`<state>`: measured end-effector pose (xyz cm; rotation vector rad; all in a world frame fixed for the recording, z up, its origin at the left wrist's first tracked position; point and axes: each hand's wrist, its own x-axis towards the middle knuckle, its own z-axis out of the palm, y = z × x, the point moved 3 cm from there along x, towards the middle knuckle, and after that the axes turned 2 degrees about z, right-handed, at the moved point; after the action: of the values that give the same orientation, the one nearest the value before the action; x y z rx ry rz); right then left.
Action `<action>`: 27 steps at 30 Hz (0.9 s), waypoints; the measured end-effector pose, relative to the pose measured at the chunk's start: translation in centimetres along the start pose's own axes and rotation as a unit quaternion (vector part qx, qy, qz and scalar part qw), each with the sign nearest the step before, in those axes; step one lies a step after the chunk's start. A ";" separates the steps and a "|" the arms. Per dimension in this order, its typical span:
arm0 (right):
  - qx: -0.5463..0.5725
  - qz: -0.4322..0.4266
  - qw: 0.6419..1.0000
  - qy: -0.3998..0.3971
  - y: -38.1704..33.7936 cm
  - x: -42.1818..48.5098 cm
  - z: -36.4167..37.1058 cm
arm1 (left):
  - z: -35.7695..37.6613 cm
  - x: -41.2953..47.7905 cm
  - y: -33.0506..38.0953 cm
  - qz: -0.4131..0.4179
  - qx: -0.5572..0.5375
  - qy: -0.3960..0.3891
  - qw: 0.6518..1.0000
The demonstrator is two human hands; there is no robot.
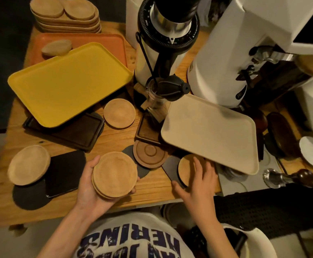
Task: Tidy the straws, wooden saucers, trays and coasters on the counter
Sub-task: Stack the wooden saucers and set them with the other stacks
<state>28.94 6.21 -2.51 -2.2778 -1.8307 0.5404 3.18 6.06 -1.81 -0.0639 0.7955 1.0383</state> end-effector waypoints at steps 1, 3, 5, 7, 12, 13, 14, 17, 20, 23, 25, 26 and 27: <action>0.008 0.008 1.000 0.007 0.1 0.1 0.1 | -0.1 -0.1 0.1 -0.002 0.001 -0.003 1.000; 0.027 0.024 0.999 0.018 0.2 0.0 0.4 | -0.3 -0.5 0.3 -0.008 0.002 -0.010 1.000; 0.033 0.049 0.998 0.027 0.5 0.1 0.5 | -0.6 -0.8 0.4 -0.013 0.003 -0.009 1.000; 0.031 0.072 0.996 0.039 0.8 0.2 0.7 | -0.9 -1.2 0.7 -0.010 0.009 -0.010 1.000; 0.038 0.070 0.994 0.081 0.8 0.1 0.7 | -2.0 -2.1 1.8 0.005 0.015 -0.010 1.000; 0.044 0.066 0.993 0.091 0.6 0.0 0.6 | -2.2 -2.3 2.0 0.008 0.014 -0.006 1.000; 0.049 0.058 0.992 0.101 0.3 -0.2 0.5 | -2.5 -2.6 2.4 0.012 0.012 -0.001 1.000; 0.055 0.016 0.992 0.114 -0.9 -0.7 0.3 | -3.3 -3.2 3.0 0.014 0.010 0.011 1.000; 0.062 -0.011 0.994 0.090 -2.9 -1.3 0.5 | -4.1 -3.7 3.4 0.017 0.008 0.018 1.000; 0.091 -0.035 0.994 0.057 -5.4 -2.0 0.8 | -4.9 -4.1 3.6 0.020 0.001 0.023 1.000; 0.118 -0.058 0.991 0.033 -7.4 -2.5 1.1 | -5.3 -4.5 3.8 0.021 -0.001 0.022 1.000; 0.132 -0.074 0.988 0.023 -8.5 -2.7 1.2 | -5.5 -4.7 4.0 0.023 -0.003 0.020 1.000; 0.146 -0.090 0.985 0.010 -9.7 -2.9 1.3 | -5.6 -4.8 4.1 0.026 -0.004 0.018 0.999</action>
<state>19.14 5.48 0.16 -1.8999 -1.7896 0.7003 -4.41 2.41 -1.63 -0.0693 0.8302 1.0928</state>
